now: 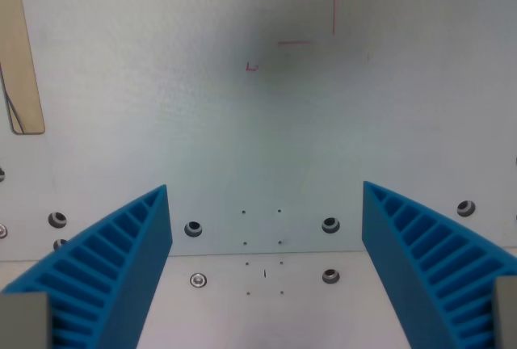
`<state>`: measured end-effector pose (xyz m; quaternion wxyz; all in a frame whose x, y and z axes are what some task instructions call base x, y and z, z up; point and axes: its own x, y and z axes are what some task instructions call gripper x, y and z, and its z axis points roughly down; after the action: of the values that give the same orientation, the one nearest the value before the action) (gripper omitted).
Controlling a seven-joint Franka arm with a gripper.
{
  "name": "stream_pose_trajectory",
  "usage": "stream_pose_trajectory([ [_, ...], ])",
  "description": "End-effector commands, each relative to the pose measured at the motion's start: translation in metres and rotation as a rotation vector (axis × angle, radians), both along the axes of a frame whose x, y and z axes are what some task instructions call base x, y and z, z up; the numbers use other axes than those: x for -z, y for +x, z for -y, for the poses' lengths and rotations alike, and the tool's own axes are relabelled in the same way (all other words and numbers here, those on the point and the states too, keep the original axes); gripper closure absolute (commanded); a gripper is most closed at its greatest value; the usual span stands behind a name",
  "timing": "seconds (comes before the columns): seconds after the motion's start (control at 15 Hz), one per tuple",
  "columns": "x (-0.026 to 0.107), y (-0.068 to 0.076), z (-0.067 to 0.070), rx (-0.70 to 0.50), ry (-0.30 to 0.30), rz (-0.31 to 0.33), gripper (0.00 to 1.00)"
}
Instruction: Rotate around gripper positive y
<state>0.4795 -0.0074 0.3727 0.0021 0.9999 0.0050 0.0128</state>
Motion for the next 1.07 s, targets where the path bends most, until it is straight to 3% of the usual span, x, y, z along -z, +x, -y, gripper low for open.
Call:
stream_pose_trajectory([
  [0.07,0.0005,-0.0078,0.0,-0.001,0.002,0.168,0.0],
  [1.07,0.0005,-0.0078,0.0,-0.002,0.004,0.343,0.0],
])
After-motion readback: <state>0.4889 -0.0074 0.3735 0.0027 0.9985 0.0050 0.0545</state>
